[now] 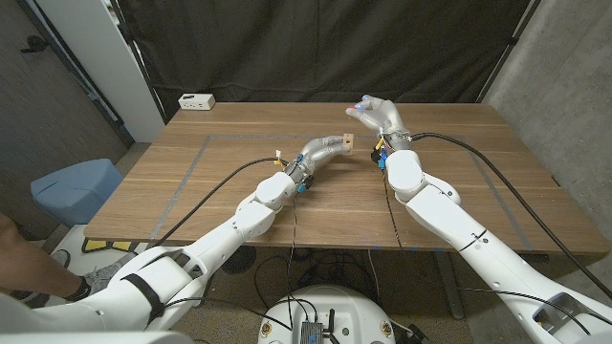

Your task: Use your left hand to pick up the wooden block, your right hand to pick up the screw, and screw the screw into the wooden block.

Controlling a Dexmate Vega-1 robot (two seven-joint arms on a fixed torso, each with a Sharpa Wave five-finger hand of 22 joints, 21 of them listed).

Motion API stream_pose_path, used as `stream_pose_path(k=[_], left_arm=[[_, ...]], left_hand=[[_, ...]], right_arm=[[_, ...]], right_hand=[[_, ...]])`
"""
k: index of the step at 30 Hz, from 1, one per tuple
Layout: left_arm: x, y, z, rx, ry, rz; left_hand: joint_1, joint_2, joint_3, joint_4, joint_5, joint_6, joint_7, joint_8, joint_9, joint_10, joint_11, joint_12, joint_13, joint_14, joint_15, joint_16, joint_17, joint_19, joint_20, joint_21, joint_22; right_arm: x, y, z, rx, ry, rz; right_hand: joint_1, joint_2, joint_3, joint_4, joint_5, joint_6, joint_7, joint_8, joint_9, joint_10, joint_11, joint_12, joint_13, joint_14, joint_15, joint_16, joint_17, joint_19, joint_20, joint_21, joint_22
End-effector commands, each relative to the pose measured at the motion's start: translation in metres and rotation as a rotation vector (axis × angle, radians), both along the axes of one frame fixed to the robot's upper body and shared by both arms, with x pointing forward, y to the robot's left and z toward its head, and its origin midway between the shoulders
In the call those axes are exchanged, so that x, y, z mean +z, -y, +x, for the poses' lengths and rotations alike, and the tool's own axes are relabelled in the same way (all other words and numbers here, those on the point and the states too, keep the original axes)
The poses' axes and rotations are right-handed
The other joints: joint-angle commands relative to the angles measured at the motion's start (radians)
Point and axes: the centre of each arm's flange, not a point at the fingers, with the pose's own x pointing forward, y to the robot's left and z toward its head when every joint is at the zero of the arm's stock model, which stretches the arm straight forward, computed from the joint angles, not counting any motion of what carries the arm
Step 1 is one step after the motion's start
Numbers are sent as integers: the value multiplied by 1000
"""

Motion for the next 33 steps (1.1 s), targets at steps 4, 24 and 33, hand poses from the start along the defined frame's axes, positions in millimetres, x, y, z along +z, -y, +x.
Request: stream_pose_path(k=[4,24,33], left_arm=[[4,11,-3,0,31,2],[3,14,-8,1,37,-14],[1,17,-8,-5,32,-9]], left_hand=[[2,9,6,1,6,43,0,5,4,9,3,-2,6,6,-63,-3,3,-4,5,4,3],[3,6,5,-1,5,46,-1,5,4,11,1,-3,8,8,-64,-3,2,-1,3,5,3],[3,7,5,0,5,45,0,4,4,11,2,-4,9,8,-63,-3,3,-1,2,4,3]], right_arm=[[-2,-3,3,-4,25,0],[-15,-3,2,-19,36,61],[-21,-2,1,-25,32,75]], right_hand=[[0,8,-4,-4,10,3,-2,3,-4,4,-3,1,2,7,-72,4,3,8,-50,-2,3],[-3,12,-3,-3,14,0,0,3,-15,3,-1,-1,3,6,-71,0,4,4,-51,-3,3],[-4,12,-2,-3,16,1,-1,4,-17,2,-2,-2,3,5,-72,-2,4,4,-51,-3,3]])
